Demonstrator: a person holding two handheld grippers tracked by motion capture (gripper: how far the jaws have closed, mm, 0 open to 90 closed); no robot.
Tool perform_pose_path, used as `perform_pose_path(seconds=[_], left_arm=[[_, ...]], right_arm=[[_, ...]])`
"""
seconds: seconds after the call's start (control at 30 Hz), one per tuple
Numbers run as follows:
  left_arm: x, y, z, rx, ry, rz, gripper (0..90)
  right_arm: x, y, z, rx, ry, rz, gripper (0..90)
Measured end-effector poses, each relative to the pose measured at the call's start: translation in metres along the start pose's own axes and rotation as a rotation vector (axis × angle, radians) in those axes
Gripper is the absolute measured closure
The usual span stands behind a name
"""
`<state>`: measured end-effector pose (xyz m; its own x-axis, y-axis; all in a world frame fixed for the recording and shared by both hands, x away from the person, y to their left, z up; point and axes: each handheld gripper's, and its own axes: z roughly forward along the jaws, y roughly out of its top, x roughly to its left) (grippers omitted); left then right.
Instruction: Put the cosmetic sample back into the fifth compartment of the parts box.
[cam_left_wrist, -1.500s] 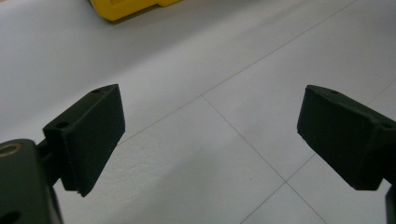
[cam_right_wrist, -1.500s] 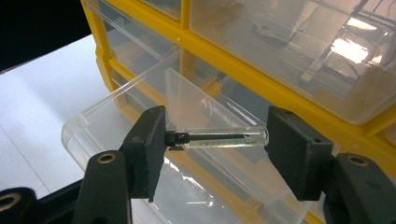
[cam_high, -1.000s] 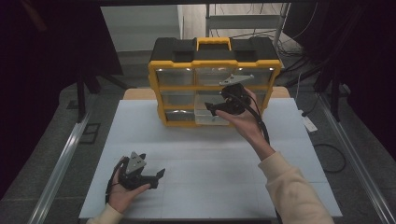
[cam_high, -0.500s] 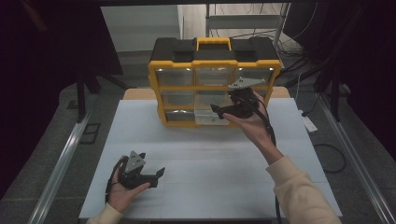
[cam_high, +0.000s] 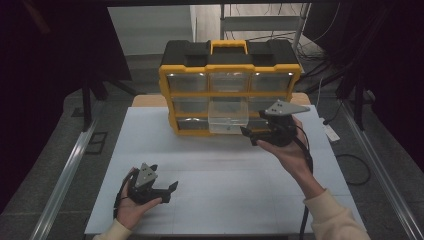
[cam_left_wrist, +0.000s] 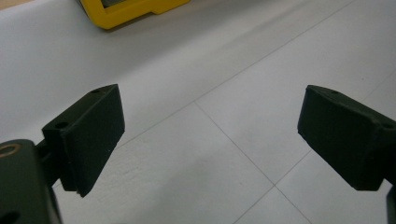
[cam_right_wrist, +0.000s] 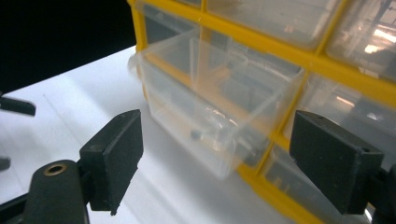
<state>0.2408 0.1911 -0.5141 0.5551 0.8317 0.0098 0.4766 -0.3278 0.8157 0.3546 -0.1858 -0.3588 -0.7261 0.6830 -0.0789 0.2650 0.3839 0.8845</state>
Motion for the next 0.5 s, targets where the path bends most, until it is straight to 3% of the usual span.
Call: perform_pose_path(seconds=[0.23, 0.5], left_arm=[[0.002, -0.002, -0.002, -0.005, 0.005, -0.016, 8.2], [0.004, -0.003, 0.001, 0.009, 0.005, -0.020, 8.1]], right_arm=[[0.003, -0.036, -0.021, 0.012, 0.006, 0.016, 17.5], [0.004, -0.093, -0.036, 0.053, 0.000, 0.038, 17.3]])
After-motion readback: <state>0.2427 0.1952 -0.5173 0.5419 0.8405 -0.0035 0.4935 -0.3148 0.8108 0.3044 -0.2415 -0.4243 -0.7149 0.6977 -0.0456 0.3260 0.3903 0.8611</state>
